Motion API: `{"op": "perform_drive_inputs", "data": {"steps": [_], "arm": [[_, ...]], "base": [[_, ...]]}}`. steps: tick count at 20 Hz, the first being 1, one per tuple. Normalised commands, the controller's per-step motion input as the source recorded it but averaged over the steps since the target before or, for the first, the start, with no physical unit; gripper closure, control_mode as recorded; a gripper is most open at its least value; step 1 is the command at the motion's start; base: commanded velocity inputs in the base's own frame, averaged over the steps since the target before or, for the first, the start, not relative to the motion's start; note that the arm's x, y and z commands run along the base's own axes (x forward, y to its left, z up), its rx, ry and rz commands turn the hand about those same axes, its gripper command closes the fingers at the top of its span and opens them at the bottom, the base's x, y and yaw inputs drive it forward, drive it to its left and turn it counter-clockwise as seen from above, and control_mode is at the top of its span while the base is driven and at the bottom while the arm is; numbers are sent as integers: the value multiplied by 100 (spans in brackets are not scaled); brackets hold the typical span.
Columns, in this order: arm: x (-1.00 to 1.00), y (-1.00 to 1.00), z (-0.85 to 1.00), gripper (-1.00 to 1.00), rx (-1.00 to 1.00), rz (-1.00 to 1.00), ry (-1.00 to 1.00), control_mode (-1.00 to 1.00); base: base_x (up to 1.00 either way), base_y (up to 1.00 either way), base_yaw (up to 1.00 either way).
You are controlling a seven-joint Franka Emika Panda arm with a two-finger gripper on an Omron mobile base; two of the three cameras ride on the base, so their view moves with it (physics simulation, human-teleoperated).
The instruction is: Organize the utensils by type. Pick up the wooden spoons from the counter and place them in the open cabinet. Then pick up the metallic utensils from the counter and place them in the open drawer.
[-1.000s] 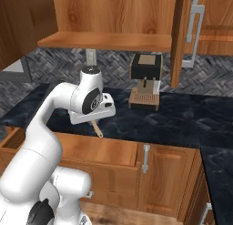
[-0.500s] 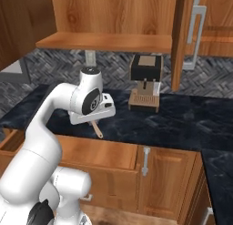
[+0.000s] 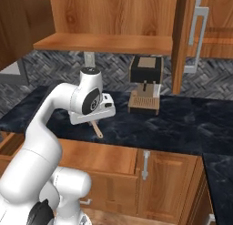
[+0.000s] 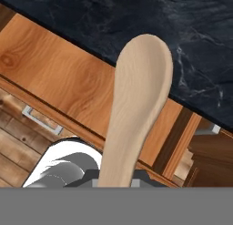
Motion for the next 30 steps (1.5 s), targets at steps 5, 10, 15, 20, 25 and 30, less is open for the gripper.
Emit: {"op": "perform_drive_inputs", "data": {"steps": [5,10,15,20,25,30], "arm": [[0,0,0,100,0,0,0,100],[0,0,0,100,0,0,0,100],[0,0,0,100,0,0,0,100],[0,0,0,100,0,0,0,100],[0,0,0,100,0,0,0,100],[0,0,0,100,0,0,0,100]], "base": [[29,16,0],[34,16,0],[27,16,0],[31,19,0],[35,18,0],[31,20,0]]}}
